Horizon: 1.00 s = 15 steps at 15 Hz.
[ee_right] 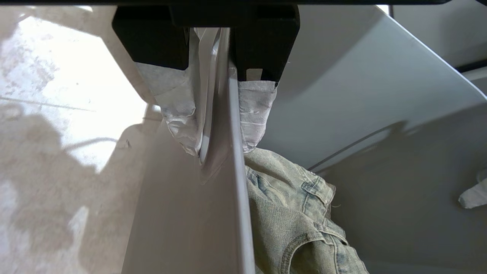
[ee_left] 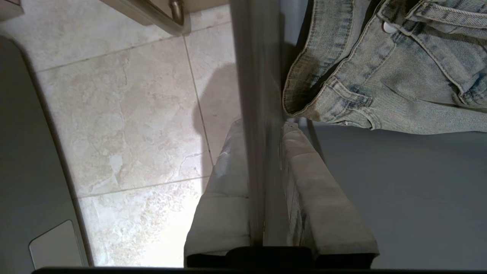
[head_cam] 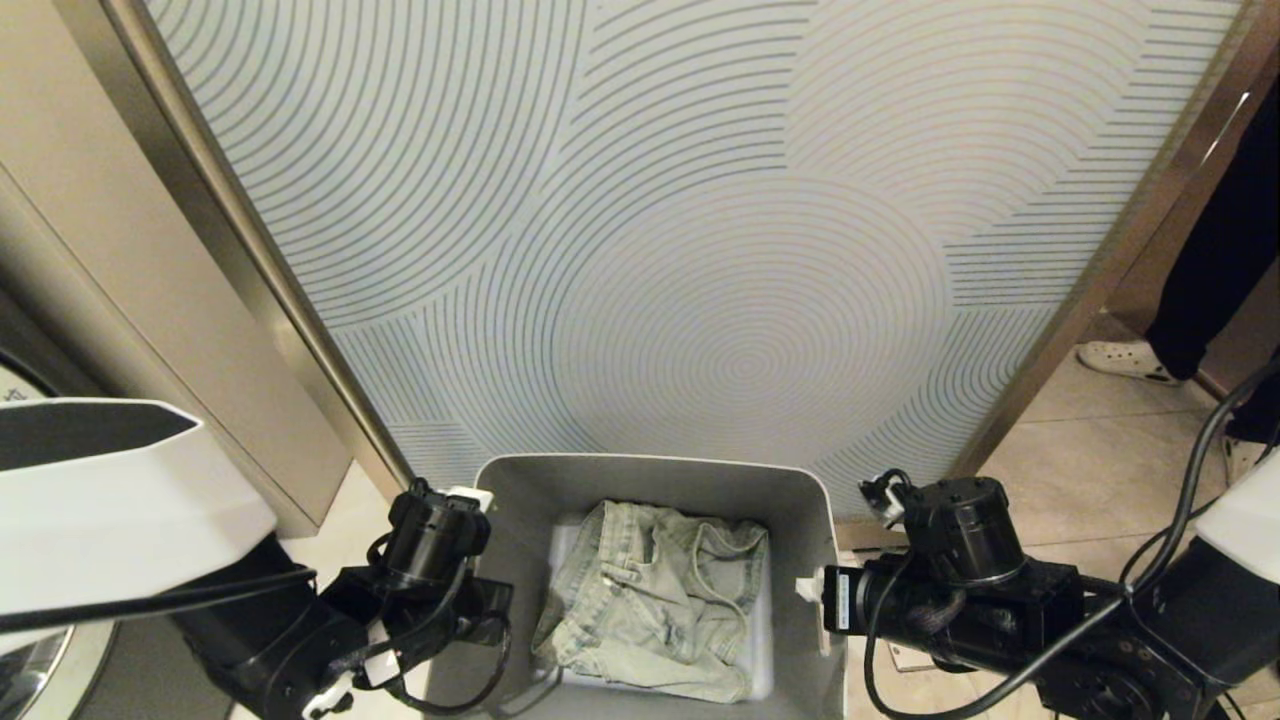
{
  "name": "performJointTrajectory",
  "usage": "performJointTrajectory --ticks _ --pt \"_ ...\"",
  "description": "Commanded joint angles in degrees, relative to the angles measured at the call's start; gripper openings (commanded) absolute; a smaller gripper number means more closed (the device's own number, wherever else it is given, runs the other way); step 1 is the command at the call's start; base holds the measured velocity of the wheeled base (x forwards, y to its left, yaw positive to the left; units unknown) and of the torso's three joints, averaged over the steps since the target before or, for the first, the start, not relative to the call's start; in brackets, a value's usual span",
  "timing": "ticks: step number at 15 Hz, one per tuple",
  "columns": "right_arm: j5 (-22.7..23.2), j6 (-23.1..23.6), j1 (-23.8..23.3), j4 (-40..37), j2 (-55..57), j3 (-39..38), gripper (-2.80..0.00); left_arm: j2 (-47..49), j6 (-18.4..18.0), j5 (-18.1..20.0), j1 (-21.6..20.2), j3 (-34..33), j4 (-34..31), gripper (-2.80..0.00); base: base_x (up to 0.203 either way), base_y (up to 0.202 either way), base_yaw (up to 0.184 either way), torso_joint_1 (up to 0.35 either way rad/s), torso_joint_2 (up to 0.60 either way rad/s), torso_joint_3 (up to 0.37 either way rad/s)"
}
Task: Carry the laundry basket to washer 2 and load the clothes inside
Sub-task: Pick up the clothes basket and put it beside the washing machine
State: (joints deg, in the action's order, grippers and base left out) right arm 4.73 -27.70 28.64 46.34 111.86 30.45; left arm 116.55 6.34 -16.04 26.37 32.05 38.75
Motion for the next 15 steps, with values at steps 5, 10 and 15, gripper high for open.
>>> performJointTrajectory --ticks 5,10,15 --pt "0.0 -0.1 0.8 0.3 0.9 0.7 -2.80 1.0 0.3 0.0 -0.5 -0.2 0.4 -2.80 0.000 0.000 0.000 0.001 0.00 0.198" --pt "-0.1 0.0 0.9 0.3 1.0 0.7 -2.80 1.3 0.3 0.0 -0.7 -0.1 0.4 -2.80 0.000 0.000 0.000 0.001 0.00 0.206" --pt "-0.1 -0.1 0.9 0.2 1.1 0.6 -2.80 0.9 0.2 0.0 -0.7 0.0 0.4 -2.80 0.000 0.000 0.000 0.002 0.00 0.192"
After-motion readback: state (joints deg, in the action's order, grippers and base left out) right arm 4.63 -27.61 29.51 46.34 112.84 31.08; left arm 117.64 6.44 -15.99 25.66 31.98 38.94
